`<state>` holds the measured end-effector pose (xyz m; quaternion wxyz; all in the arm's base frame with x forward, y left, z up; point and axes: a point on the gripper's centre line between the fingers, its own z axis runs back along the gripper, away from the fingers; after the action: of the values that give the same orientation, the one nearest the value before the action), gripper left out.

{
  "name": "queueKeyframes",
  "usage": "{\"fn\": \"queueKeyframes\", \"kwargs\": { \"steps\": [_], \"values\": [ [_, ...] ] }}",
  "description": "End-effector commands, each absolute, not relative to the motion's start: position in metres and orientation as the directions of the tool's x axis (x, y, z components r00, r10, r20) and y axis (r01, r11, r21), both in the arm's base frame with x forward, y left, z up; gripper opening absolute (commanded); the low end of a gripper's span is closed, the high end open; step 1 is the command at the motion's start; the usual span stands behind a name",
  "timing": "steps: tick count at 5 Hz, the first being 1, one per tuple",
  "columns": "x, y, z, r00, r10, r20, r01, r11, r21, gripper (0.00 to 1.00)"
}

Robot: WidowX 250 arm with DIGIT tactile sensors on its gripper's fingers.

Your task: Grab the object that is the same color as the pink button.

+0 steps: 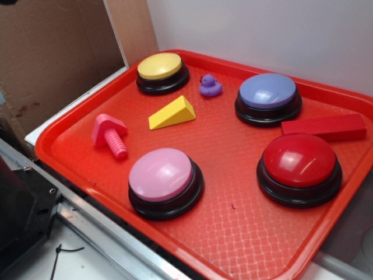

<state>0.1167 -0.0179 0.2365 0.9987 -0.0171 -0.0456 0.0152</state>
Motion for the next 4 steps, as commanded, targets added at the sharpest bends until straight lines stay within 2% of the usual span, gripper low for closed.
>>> {"fn": "queueKeyframes", "kwargs": {
  "steps": [1,2,3,4],
  "values": [
    [0.117,-0.018,0.236,0.995,0.032,0.091,-0.029,0.999,-0.035,1.00],
    [0.147,-0.020,0.225,0.995,0.051,0.086,-0.048,0.998,-0.028,1.00],
    [0.184,-0.006,0.207,0.992,0.044,0.115,-0.046,0.999,0.015,1.00],
    [0.205,0.014,0.181,0.996,0.021,0.085,-0.031,0.993,0.112,1.00]
  ]
}}
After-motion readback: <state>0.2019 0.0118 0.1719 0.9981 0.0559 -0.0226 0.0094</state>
